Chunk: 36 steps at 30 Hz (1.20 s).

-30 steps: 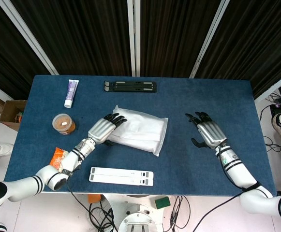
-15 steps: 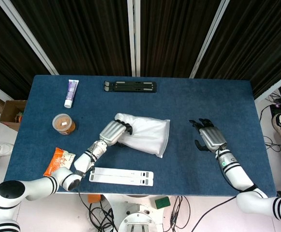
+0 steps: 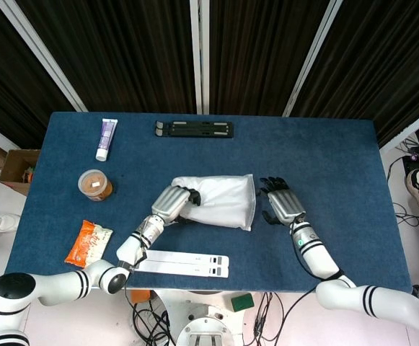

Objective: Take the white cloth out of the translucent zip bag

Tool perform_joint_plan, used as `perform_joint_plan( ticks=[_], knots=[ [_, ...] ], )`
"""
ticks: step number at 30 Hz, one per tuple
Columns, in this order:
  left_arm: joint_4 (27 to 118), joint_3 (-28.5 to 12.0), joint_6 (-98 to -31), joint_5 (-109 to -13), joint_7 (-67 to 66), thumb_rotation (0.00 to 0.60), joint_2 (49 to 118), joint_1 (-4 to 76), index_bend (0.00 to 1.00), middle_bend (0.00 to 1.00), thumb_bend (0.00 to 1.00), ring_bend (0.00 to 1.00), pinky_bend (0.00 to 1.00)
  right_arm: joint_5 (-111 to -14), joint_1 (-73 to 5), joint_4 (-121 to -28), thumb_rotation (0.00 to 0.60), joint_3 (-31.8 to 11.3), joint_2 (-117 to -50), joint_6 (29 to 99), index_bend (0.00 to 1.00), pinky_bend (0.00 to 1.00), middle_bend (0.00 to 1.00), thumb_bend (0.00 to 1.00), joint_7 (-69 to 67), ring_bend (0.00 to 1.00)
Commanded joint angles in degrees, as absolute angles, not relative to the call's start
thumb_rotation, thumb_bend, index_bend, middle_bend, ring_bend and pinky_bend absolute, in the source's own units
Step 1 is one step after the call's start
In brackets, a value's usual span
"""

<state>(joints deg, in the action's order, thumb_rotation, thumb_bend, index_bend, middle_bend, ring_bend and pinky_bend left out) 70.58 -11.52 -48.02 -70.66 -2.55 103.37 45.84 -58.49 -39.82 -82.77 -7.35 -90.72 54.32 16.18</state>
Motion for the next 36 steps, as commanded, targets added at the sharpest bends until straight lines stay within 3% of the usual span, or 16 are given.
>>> perform_joint_plan(
  ticks=[1,10,15,20,25,30,36],
  knots=[
    [71.43,-11.80,-47.74,-69.66,-2.69,0.600,103.03,45.59,0.47,0.45,0.23,0.44,0.45,-59.98,-40.60,-78.62,0.600,-8.38,-95.37,55.42,0.33,0.00,0.09,0.37,15.60,0.00],
    [72.53,-11.98,-47.27,-67.88,-1.86,0.600,102.65,45.34,0.47,0.44,0.23,0.44,0.46,-65.81,-40.12,-71.75,0.600,-9.18,-102.84,57.22,0.33,0.00,0.09,0.33,7.55,0.00],
    [72.65,-12.02,-47.18,-67.38,-1.72,0.600,102.64,45.40,0.47,0.44,0.23,0.44,0.46,-67.54,-39.90,-69.06,0.600,-9.12,-105.54,57.66,0.38,0.00,0.12,0.32,6.00,0.00],
    [73.16,-12.20,-46.80,-66.59,-1.04,0.600,102.55,45.36,0.47,0.44,0.23,0.44,0.46,-69.23,-39.61,-64.17,0.600,-9.65,-109.99,60.22,0.51,0.00,0.17,0.32,5.90,0.00],
    [74.61,-11.89,-47.57,-67.23,-0.61,0.600,101.42,44.89,0.43,0.42,0.22,0.43,0.46,-70.91,-39.35,-58.61,0.600,-10.28,-113.58,62.78,0.75,0.00,0.26,0.38,5.97,0.00],
    [78.76,-10.27,-51.38,-70.65,-0.16,0.600,97.48,42.58,0.25,0.26,0.15,0.25,0.36,-71.75,-38.90,-56.19,0.600,-11.16,-113.40,63.22,0.80,0.00,0.28,0.42,4.07,0.00],
    [78.31,-7.86,-60.72,-77.58,-2.36,0.600,94.49,39.16,0.23,0.21,0.14,0.18,0.30,-72.01,-38.81,-54.56,0.600,-11.95,-112.88,61.28,0.80,0.00,0.28,0.43,0.37,0.00]
  ],
)
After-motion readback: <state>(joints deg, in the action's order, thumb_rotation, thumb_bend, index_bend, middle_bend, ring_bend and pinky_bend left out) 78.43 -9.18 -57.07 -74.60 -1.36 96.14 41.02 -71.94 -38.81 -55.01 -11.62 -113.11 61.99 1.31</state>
